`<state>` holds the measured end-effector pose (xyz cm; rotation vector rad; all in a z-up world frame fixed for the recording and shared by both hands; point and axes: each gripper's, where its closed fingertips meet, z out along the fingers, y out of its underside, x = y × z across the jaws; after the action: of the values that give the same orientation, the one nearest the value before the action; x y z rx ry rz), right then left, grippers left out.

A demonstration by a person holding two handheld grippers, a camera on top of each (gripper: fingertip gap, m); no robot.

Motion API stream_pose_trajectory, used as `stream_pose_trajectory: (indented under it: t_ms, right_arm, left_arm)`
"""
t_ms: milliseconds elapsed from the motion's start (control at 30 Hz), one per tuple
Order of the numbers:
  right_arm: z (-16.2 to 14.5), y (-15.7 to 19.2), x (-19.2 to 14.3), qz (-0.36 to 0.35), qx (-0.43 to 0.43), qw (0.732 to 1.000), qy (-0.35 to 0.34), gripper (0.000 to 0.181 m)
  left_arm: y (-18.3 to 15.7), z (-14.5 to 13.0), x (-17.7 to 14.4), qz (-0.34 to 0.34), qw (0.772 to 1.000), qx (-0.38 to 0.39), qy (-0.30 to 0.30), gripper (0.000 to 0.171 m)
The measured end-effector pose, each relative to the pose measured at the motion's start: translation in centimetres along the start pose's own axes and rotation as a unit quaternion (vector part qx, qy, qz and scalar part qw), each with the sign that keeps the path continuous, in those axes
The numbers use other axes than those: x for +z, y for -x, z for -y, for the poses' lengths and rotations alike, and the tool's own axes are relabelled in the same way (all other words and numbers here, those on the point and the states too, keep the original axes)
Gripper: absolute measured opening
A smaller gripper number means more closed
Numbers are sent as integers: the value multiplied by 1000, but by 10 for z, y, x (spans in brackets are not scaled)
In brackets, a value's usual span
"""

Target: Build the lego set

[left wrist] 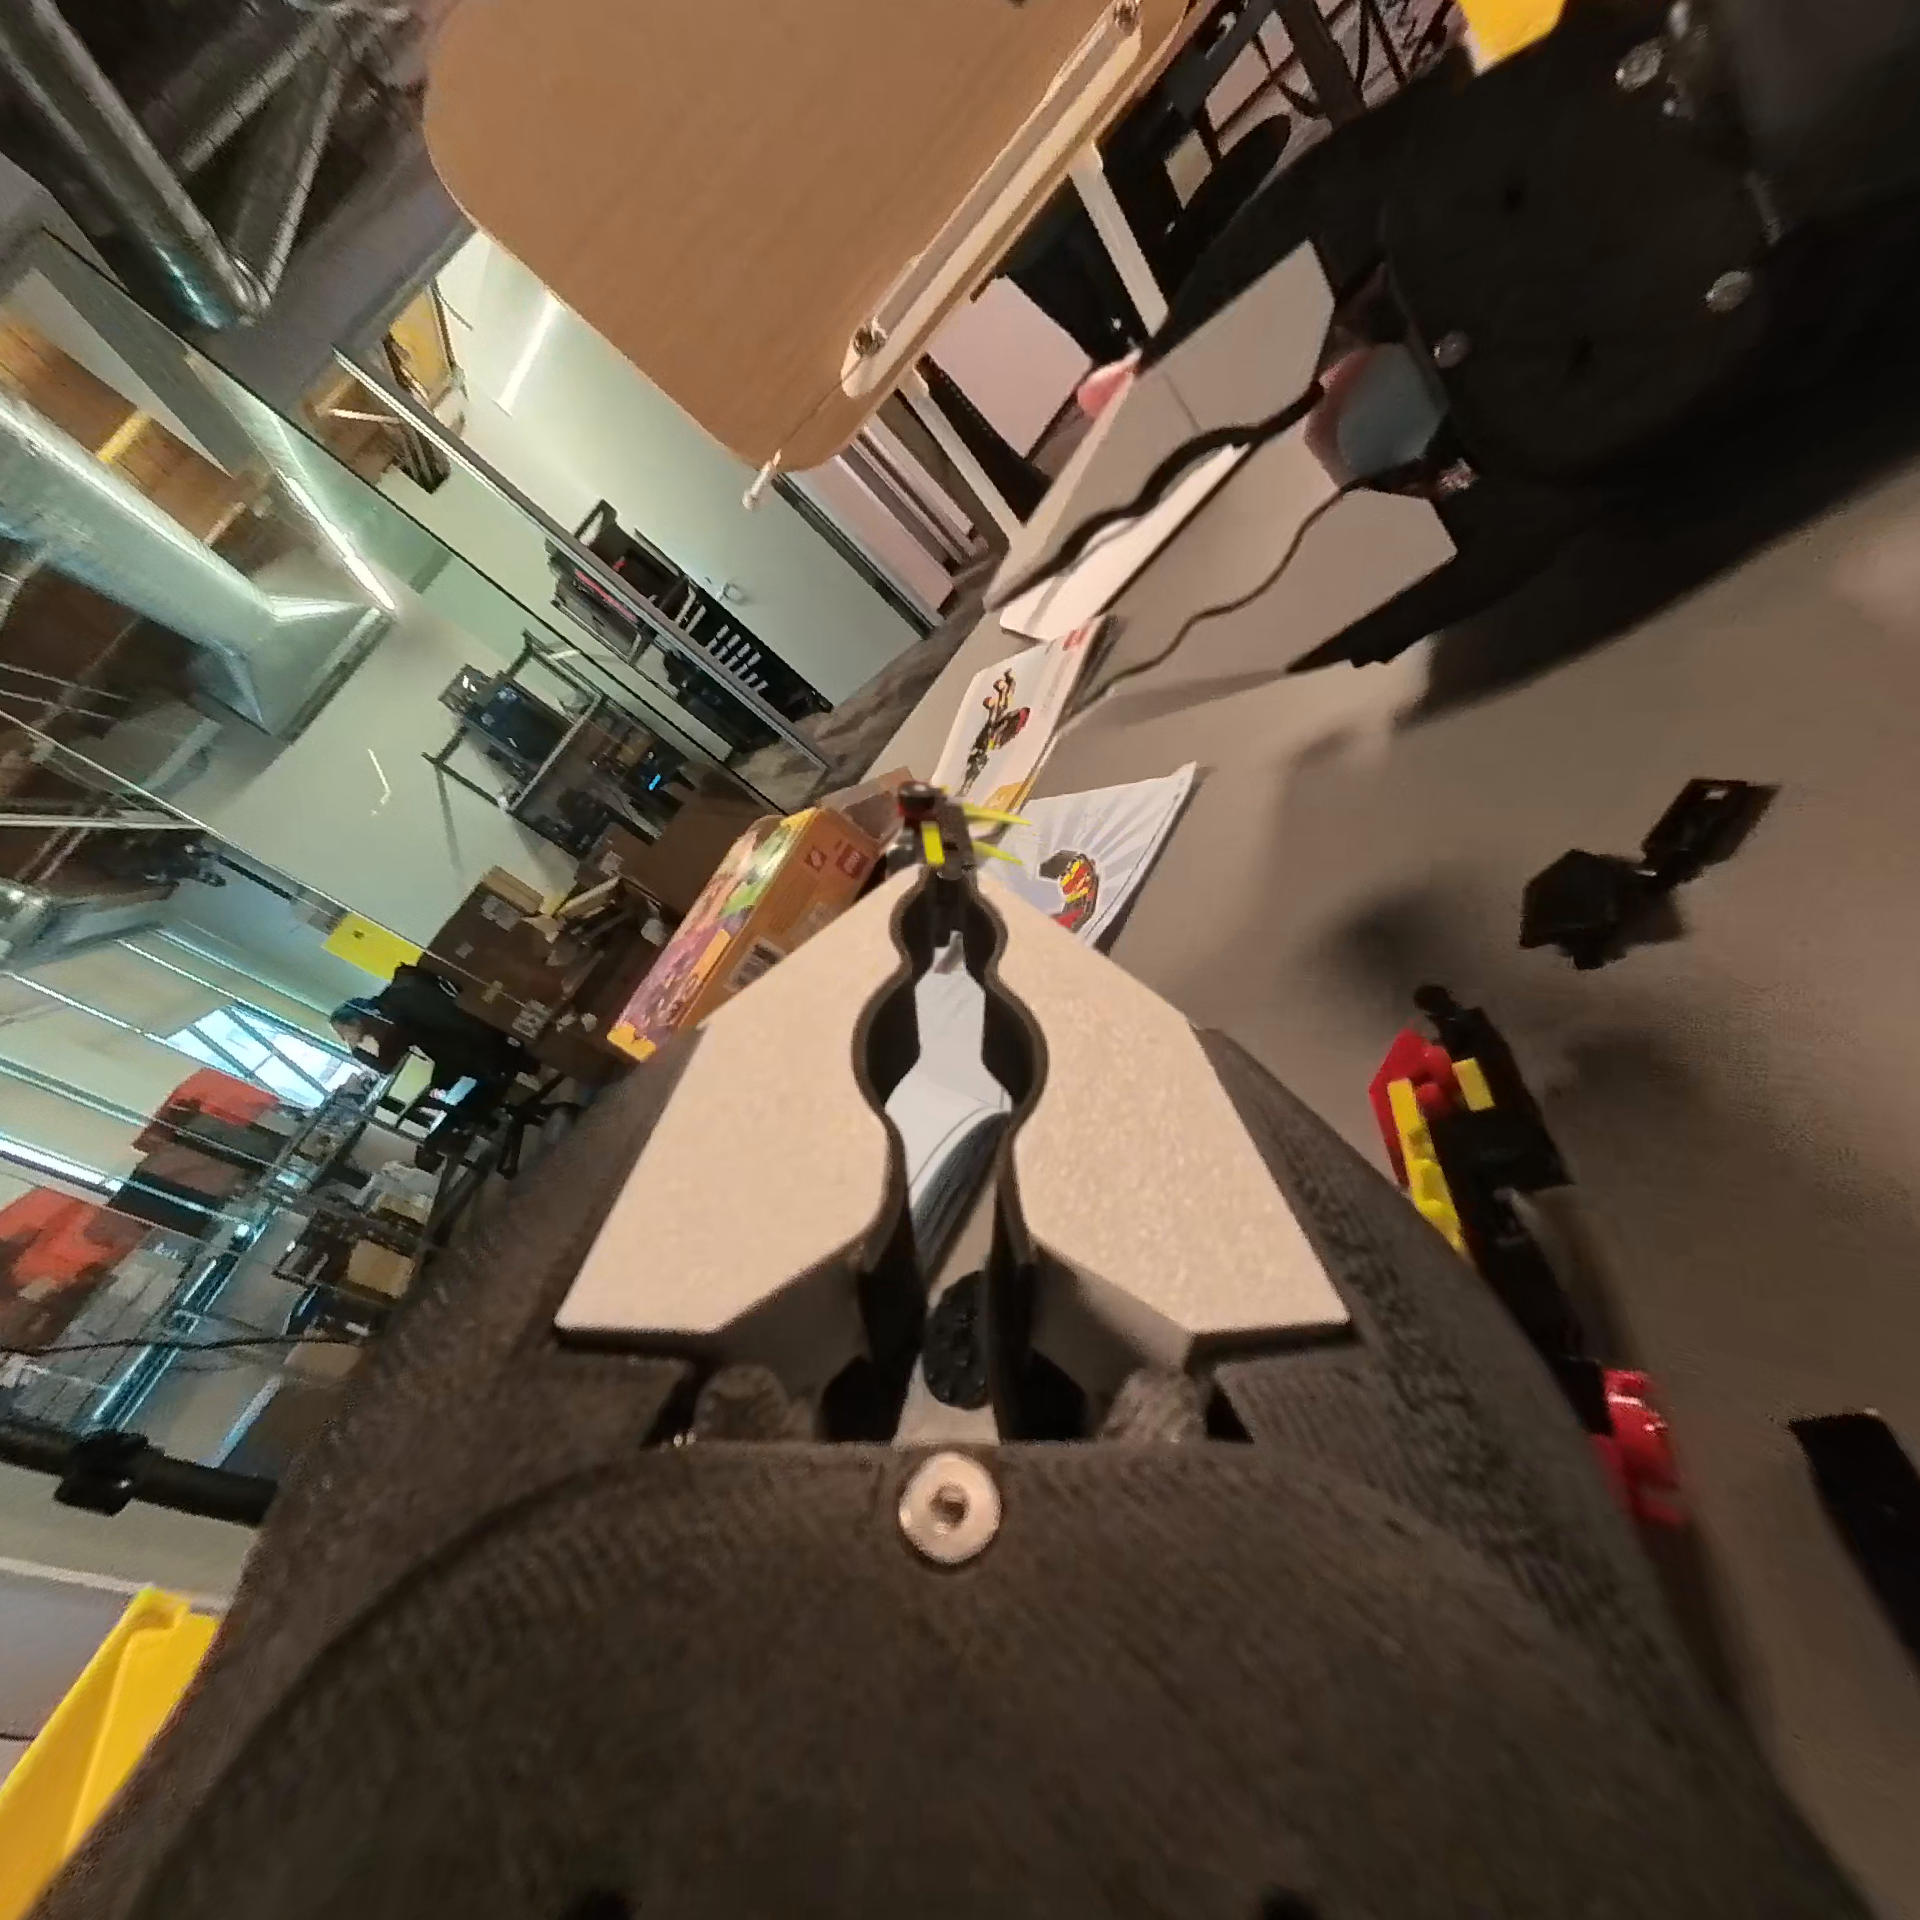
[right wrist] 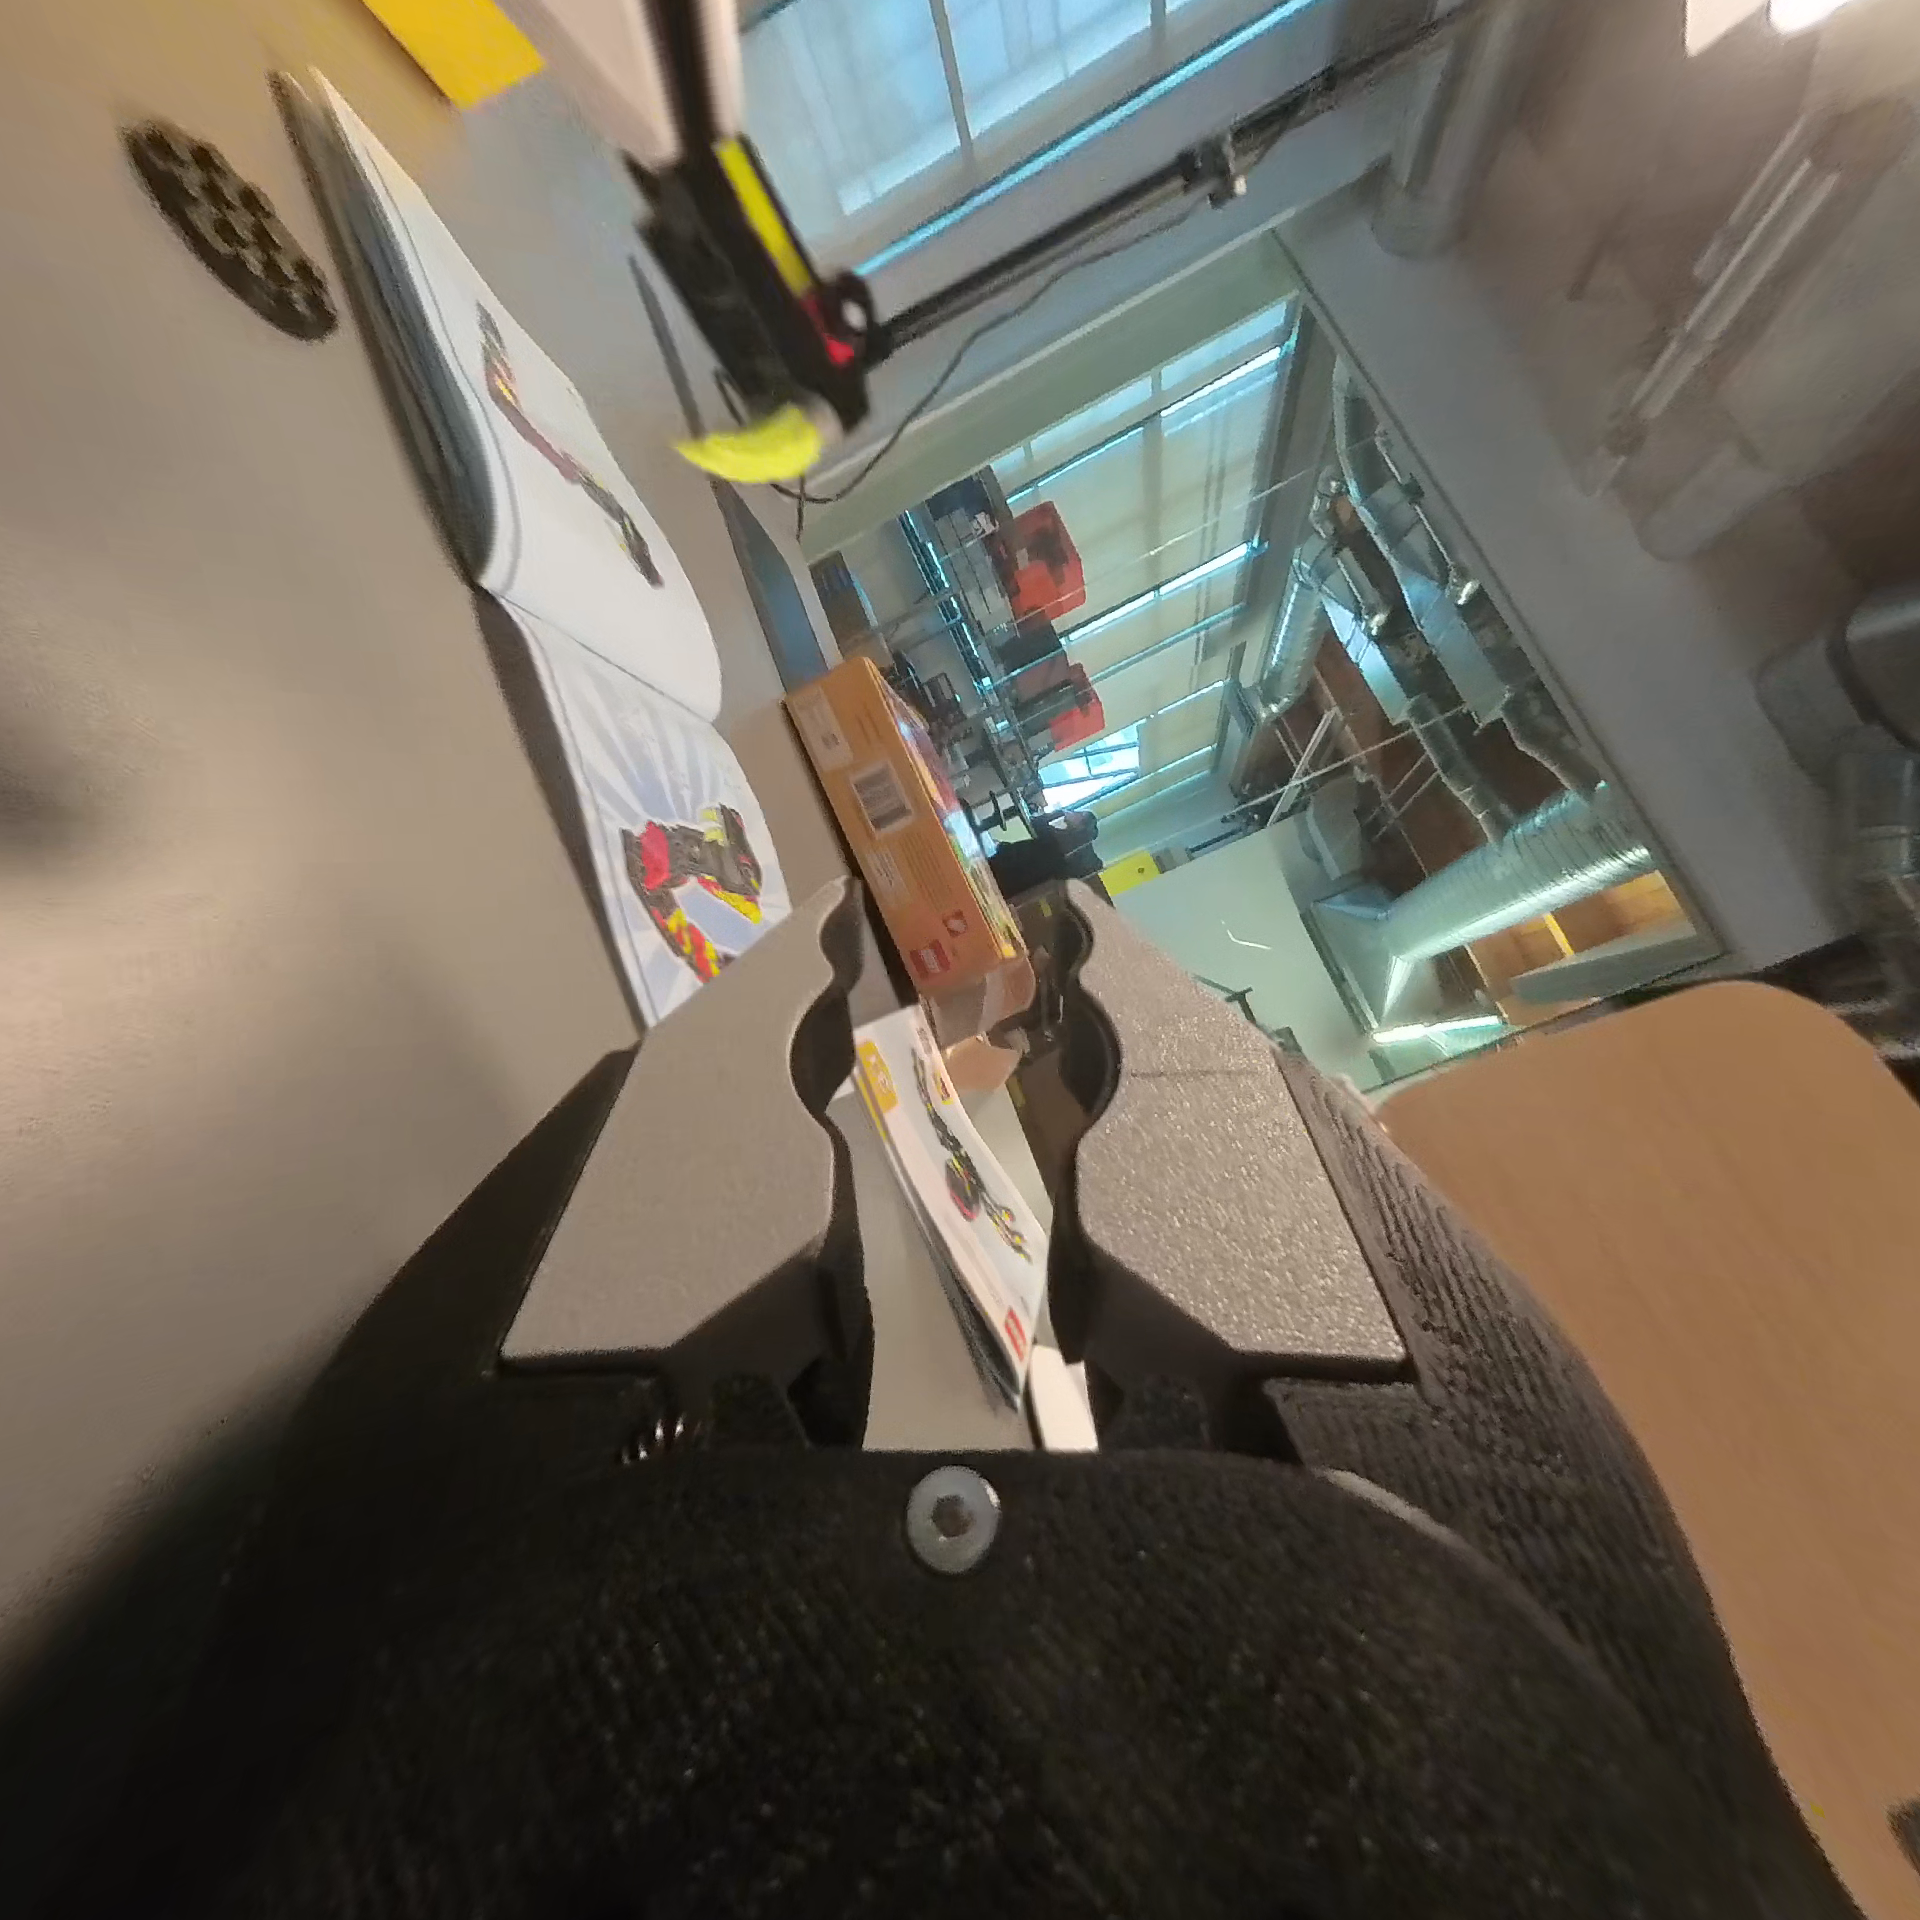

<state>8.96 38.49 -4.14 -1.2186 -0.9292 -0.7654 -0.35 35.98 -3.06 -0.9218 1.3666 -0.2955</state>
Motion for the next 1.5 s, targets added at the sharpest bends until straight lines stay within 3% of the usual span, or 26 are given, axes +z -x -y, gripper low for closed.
stream_pose_trajectory:
  t_ms: [233,800,1167,1500]
  right_arm:
    - [22,12,-8,5,-6,1000,-5,34]
    - [26,12,-13,6,5,1000,-10,34]
    - [28,14,-13,15,7,1000,-16,33]
    - [28,17,-12,21,6,1000,-16,33]
  left_arm:
    - [2,11,-5,-9,999,-34,-39,3]
    - [-1,45,-22,-6,991,-11,-136,3]
    - [-15,94,-50,-12,974,10,-224,3]
    - [-23,98,-49,-14,978,33,-208,3]
